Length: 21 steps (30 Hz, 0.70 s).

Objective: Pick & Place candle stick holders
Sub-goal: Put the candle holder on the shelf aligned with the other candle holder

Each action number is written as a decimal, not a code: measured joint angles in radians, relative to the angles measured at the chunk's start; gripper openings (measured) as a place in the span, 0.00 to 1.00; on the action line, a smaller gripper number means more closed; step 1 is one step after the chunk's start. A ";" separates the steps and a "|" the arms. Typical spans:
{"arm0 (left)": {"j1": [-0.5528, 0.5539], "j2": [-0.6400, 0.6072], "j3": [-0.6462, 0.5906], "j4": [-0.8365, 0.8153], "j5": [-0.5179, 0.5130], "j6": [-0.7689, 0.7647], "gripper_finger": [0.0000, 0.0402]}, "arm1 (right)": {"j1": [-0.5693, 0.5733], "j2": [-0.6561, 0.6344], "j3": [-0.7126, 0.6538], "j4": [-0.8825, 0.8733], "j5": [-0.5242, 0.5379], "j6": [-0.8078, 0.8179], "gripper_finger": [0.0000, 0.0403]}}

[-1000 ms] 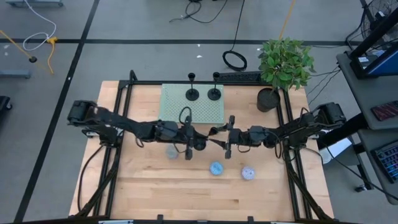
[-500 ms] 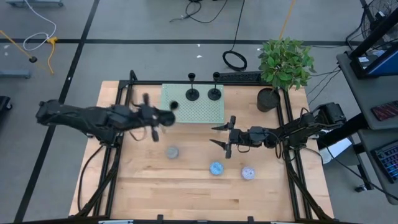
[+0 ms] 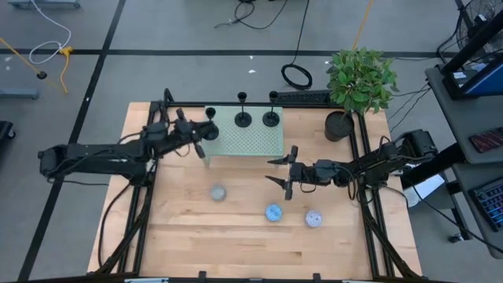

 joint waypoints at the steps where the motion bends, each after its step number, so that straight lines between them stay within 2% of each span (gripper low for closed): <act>1: 0.034 0.019 0.010 0.013 0.028 0.000 0.04 | 0.000 0.000 0.000 0.000 0.000 0.000 0.57; 9: 0.251 0.173 0.014 0.136 0.206 -0.087 0.04 | 0.000 0.000 0.000 -0.008 0.000 0.000 0.57; 14: 0.292 0.261 0.014 0.209 0.299 -0.045 0.04 | 0.000 0.000 0.000 -0.010 0.000 0.001 0.57; 21: 0.338 0.341 0.014 0.247 0.312 -0.057 0.04 | 0.000 0.000 0.000 -0.015 0.000 0.001 0.57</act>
